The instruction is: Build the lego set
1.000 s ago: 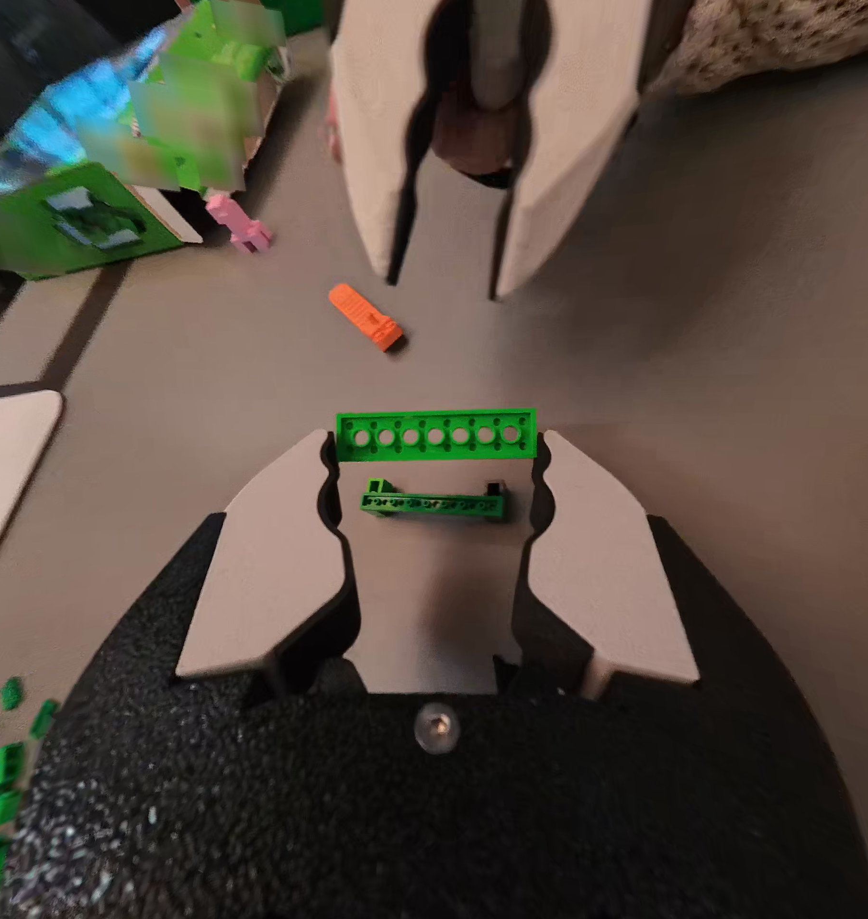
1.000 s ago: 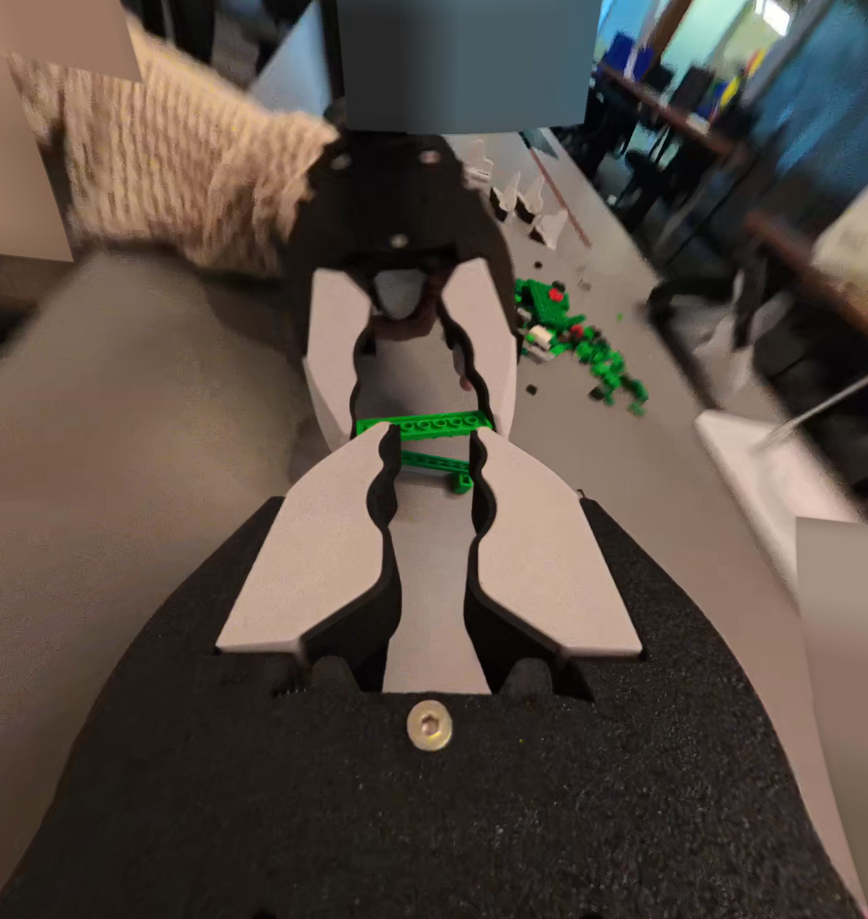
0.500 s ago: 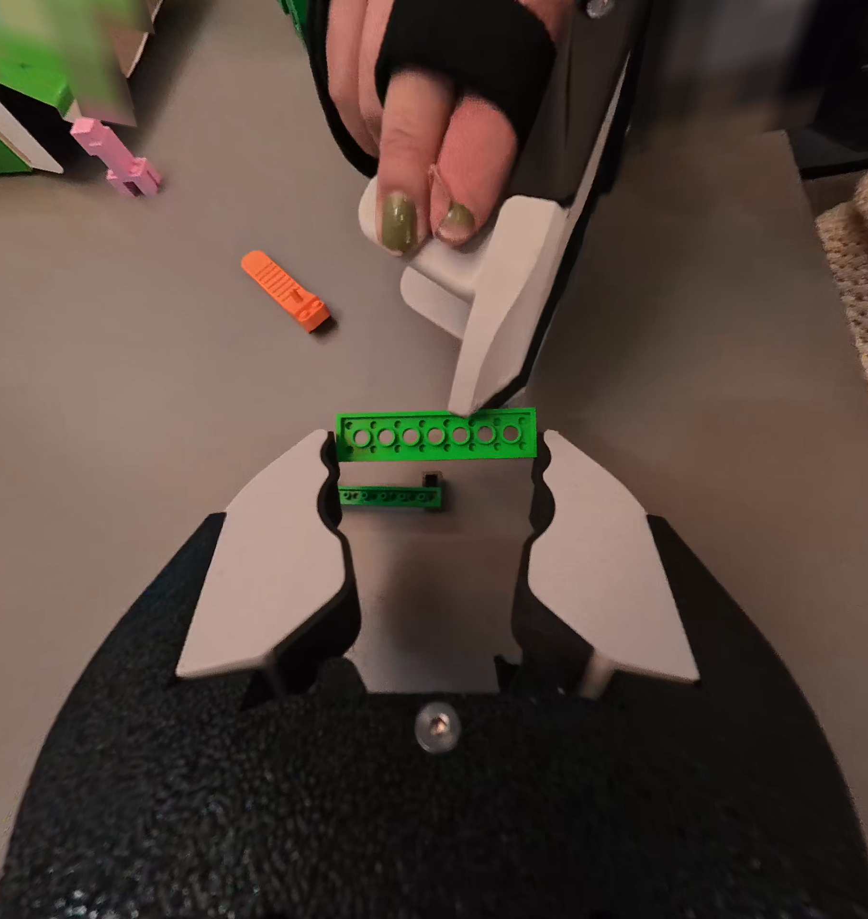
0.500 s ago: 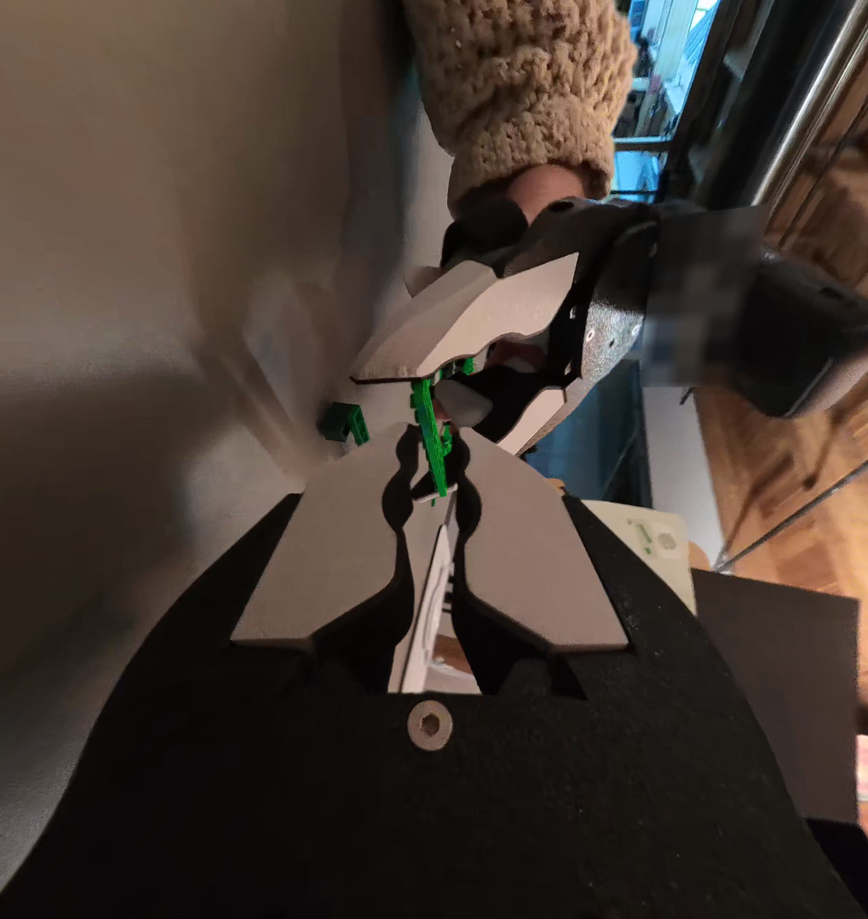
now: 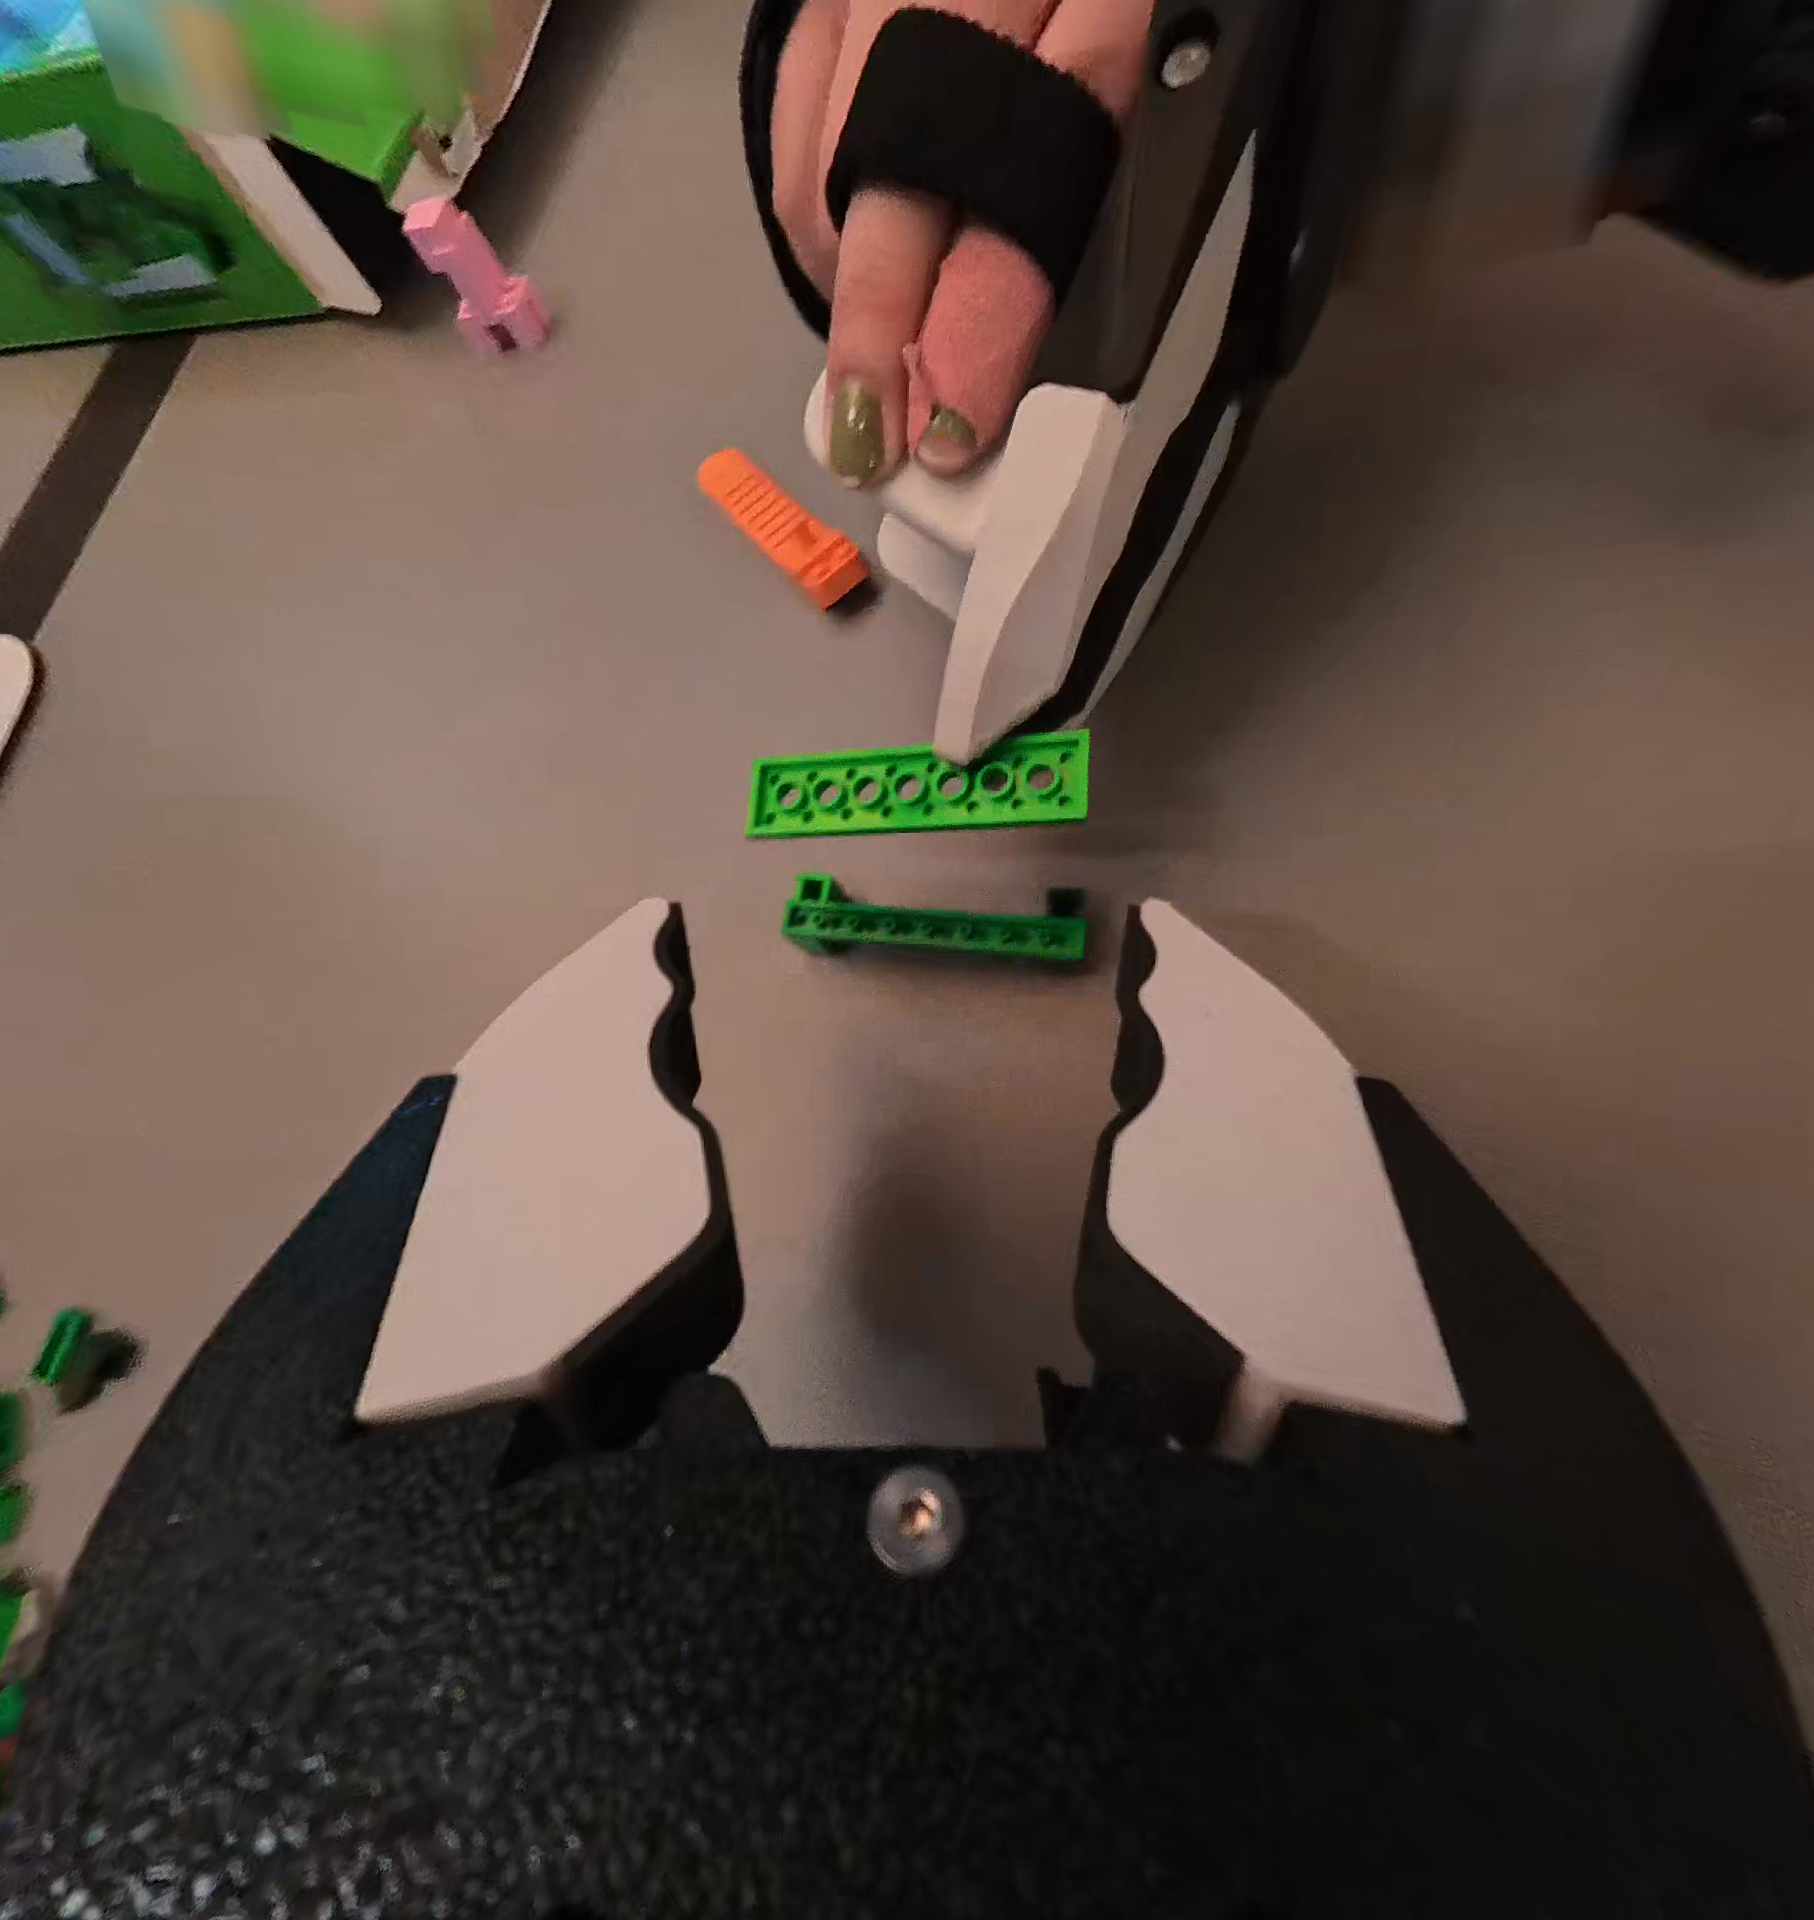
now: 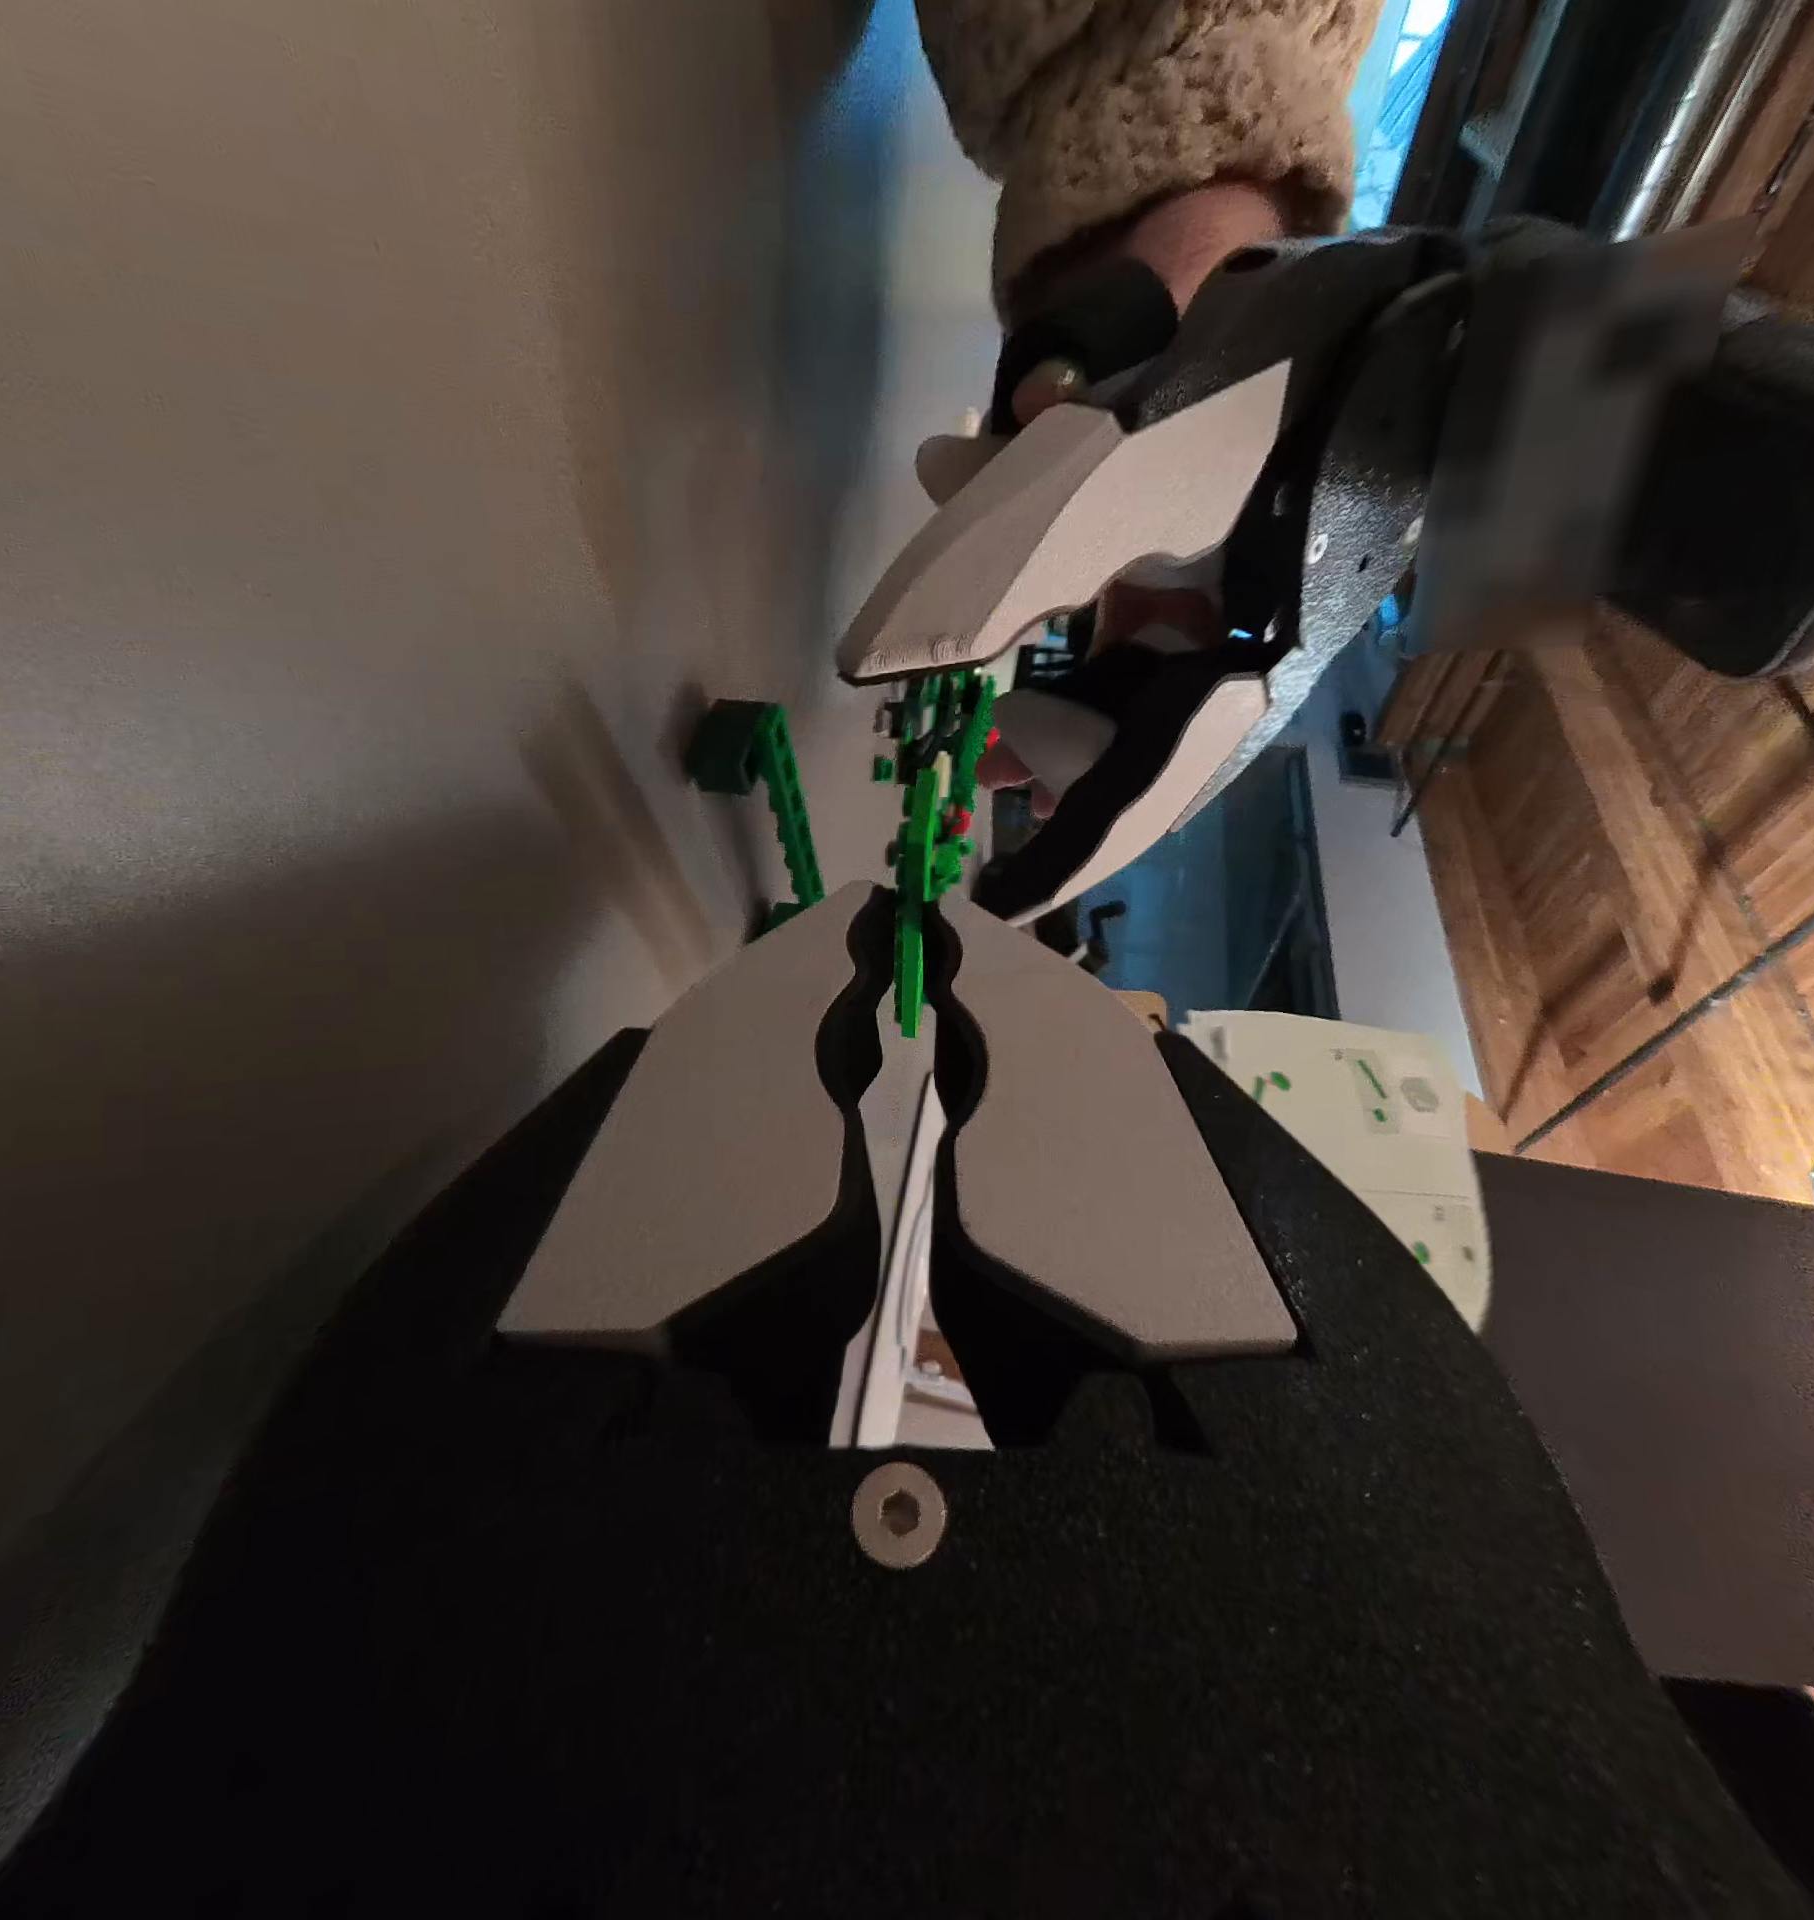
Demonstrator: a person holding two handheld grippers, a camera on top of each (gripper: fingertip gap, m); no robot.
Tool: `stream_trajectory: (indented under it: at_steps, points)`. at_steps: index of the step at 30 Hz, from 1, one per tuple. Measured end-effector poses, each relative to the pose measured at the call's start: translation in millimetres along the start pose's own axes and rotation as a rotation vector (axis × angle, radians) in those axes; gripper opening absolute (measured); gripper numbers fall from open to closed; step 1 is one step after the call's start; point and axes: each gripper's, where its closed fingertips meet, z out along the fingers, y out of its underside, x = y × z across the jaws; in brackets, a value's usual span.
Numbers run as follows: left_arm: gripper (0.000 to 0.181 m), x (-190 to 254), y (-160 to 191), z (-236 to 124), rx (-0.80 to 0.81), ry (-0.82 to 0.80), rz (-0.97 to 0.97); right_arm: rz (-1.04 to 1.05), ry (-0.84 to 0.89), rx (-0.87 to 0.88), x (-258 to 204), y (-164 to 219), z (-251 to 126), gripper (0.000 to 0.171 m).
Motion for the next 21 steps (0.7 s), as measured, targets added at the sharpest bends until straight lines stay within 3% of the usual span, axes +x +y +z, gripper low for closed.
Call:
stream_trajectory:
  at_steps: [8, 21]
  points:
    - [0.093, 1, 23, 17, -0.050, 0.053, -0.050, 0.033, -0.070, -0.003, -12, 3, 4, 0.005]
    - [0.075, 9, 20, 23, -0.015, 0.118, -0.058, 0.072, -0.108, 0.019, -18, 0, 4, 0.005]
